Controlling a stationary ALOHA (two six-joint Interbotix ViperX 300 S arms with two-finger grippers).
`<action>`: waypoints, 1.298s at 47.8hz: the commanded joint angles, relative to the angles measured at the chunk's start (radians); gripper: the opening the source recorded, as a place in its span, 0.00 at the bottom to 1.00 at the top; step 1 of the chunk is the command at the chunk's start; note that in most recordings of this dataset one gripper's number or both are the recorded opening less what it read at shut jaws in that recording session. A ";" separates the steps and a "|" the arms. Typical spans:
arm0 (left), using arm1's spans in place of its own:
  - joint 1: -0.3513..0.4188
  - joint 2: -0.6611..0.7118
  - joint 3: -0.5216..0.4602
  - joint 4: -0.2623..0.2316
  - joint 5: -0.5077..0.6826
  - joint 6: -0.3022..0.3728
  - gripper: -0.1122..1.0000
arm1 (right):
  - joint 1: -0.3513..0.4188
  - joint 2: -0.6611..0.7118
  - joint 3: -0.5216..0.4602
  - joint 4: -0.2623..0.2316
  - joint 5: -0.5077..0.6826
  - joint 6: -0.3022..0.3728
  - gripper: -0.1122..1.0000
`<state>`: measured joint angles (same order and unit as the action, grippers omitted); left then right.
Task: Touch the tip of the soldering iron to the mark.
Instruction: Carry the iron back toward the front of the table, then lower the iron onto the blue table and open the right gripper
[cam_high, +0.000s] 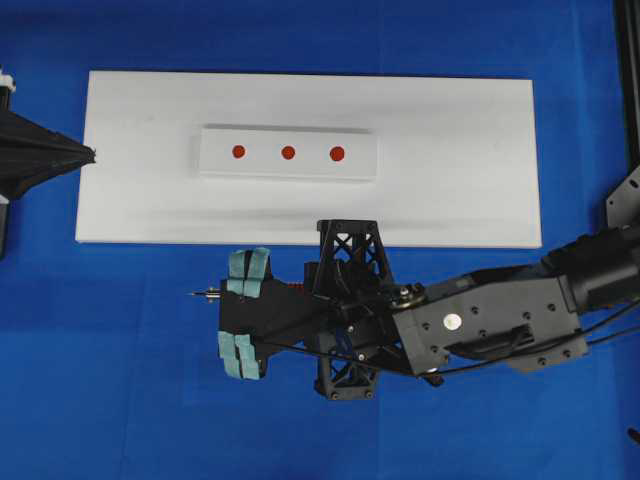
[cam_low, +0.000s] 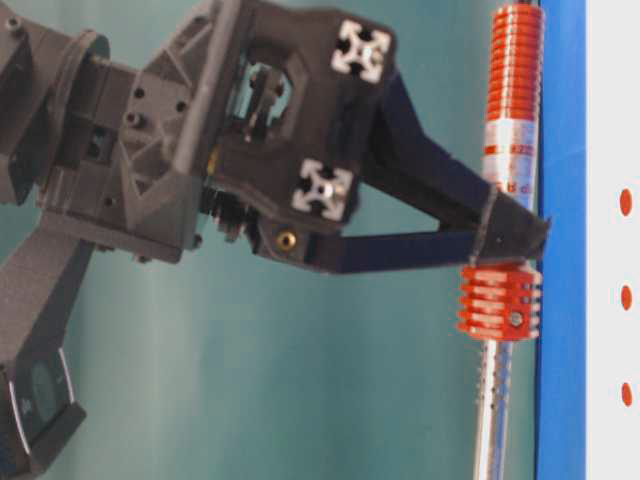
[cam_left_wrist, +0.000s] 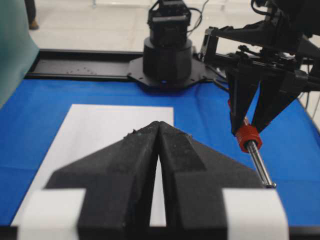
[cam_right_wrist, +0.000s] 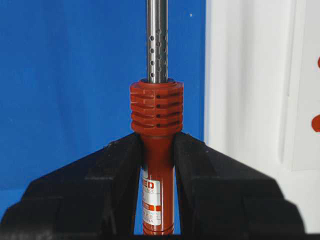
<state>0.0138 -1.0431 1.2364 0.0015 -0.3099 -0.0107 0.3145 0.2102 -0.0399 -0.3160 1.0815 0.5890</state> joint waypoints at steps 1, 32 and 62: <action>0.002 0.003 -0.011 0.000 -0.002 0.000 0.10 | -0.002 -0.017 -0.025 0.008 -0.006 0.002 0.16; 0.000 0.000 -0.008 0.000 0.002 -0.018 0.10 | -0.002 0.086 0.199 0.101 -0.413 -0.002 0.16; 0.000 0.000 -0.006 0.002 0.000 -0.018 0.10 | -0.006 0.138 0.255 0.117 -0.549 -0.008 0.16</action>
<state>0.0138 -1.0462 1.2379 0.0015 -0.3037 -0.0291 0.3099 0.3682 0.2209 -0.1994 0.5415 0.5829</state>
